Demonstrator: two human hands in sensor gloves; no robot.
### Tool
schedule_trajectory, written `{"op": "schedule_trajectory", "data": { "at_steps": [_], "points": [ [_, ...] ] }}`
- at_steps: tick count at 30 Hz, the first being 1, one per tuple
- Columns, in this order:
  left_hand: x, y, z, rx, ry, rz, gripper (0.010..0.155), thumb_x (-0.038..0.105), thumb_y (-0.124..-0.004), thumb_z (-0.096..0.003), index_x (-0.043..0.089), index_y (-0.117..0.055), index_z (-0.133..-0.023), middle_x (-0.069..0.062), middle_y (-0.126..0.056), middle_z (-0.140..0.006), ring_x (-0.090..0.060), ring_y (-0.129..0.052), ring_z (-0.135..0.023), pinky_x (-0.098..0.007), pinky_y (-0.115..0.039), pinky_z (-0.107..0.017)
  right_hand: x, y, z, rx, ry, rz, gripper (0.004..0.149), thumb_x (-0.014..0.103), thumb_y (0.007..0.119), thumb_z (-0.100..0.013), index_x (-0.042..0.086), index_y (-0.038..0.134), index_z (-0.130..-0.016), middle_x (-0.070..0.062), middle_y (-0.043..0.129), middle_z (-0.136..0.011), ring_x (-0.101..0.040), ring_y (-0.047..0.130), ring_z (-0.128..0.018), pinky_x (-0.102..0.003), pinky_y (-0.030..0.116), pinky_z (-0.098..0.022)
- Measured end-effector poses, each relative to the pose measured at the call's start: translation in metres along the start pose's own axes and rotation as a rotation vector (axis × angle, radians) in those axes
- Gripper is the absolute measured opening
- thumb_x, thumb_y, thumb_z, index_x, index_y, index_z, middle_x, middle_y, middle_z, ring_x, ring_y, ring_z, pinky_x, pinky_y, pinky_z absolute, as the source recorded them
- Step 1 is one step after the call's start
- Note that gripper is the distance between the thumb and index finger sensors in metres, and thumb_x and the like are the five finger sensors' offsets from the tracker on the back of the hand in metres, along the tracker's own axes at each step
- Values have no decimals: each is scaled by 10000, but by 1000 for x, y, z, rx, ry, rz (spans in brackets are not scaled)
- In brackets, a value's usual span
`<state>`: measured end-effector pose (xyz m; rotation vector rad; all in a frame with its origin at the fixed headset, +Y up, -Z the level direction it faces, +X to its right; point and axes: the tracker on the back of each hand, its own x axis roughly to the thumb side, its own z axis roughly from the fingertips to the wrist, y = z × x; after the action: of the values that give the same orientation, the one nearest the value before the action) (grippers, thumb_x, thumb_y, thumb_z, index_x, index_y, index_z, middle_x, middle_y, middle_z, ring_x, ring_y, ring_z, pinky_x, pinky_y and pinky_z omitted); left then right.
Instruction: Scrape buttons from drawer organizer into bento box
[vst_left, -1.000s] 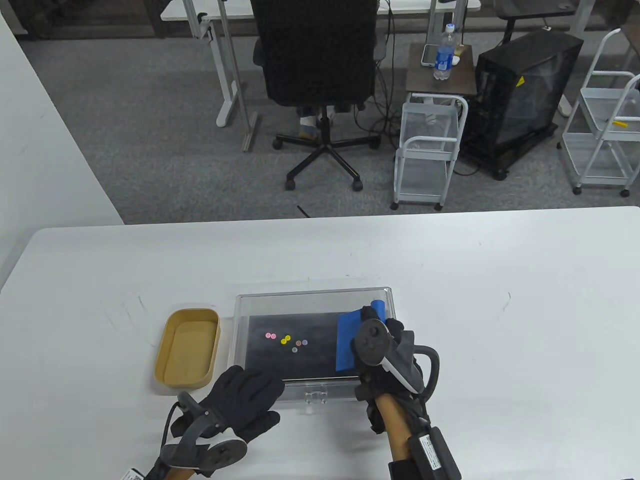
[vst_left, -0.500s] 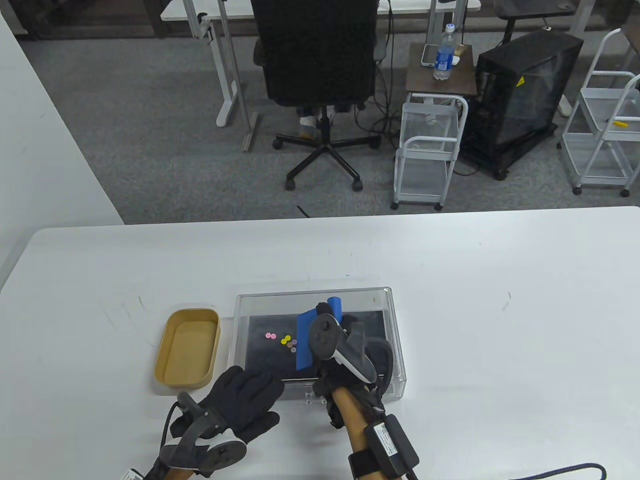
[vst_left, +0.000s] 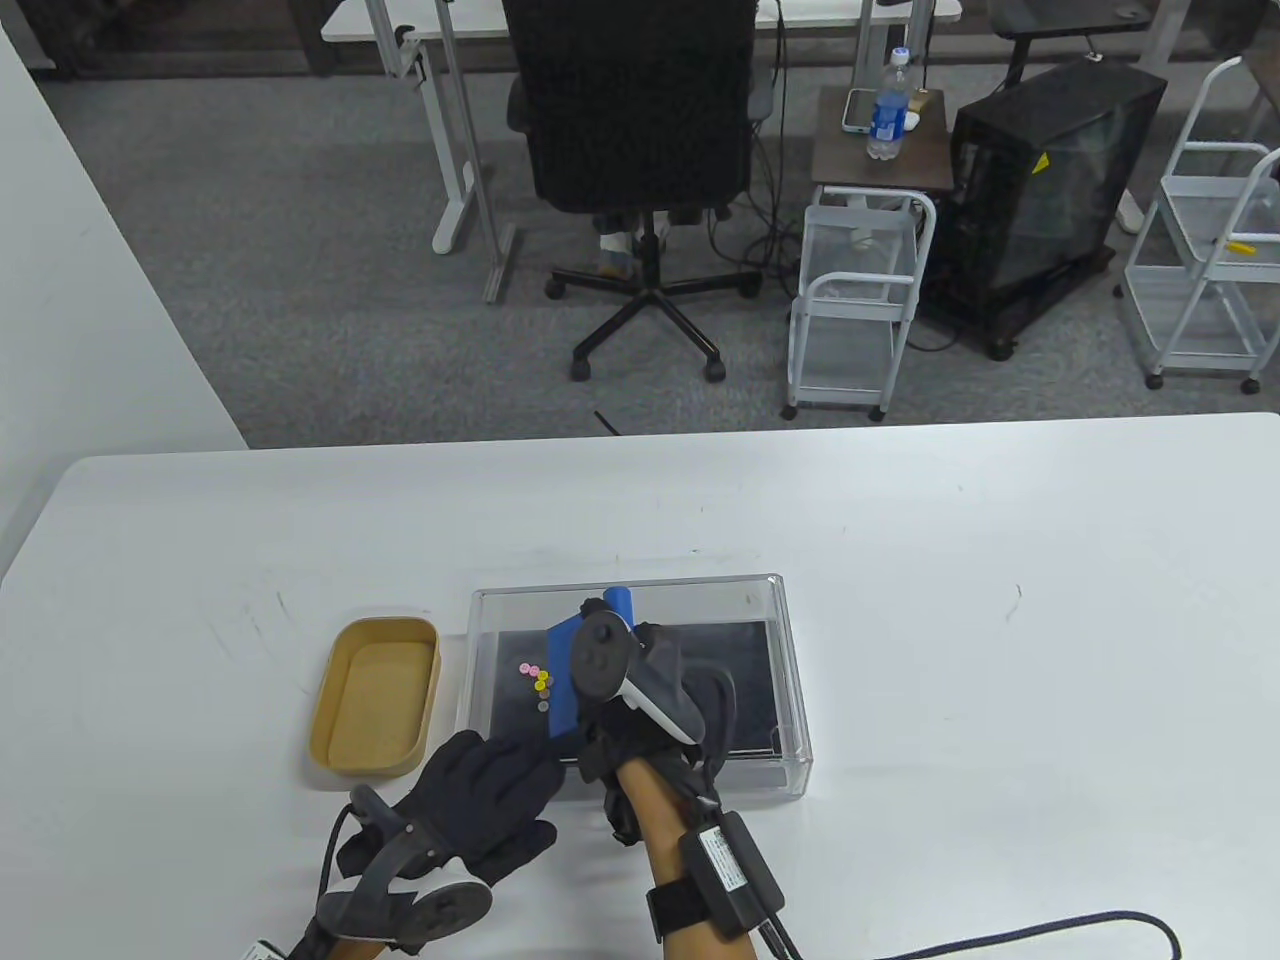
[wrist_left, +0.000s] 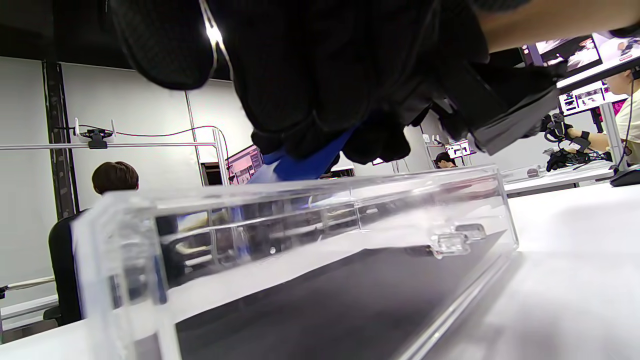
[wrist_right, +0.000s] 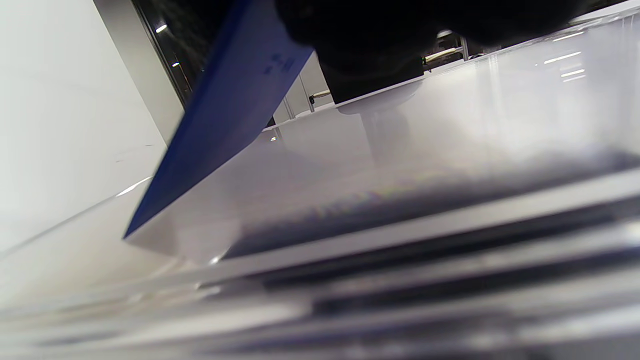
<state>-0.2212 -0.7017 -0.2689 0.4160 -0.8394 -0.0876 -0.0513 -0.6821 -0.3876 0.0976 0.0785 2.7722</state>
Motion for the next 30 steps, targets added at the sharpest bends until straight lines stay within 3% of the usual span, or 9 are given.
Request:
{"op": "schedule_trajectory", "data": {
  "at_steps": [24,30],
  "points": [
    [-6,3,0,-59,42,-41,572,583,-522,-545,309,-731,-1000,53,-886,-962,-224,-976,-854,-558,-760,-677,42,20,-7,56,-104,-7,694,366,736,-552,200,320,-1083,-307,605,-920,-120,890,-362,-289,854,-219],
    [-8,3,0,-65,53,-28,568,581,-522,-546,317,-733,-1002,52,-887,-962,-221,-978,-853,-557,-759,-678,32,18,-5,37,-83,-59,702,396,732,-546,211,315,-1079,-288,609,-917,-100,889,-358,-268,856,-216]
  ]
}}
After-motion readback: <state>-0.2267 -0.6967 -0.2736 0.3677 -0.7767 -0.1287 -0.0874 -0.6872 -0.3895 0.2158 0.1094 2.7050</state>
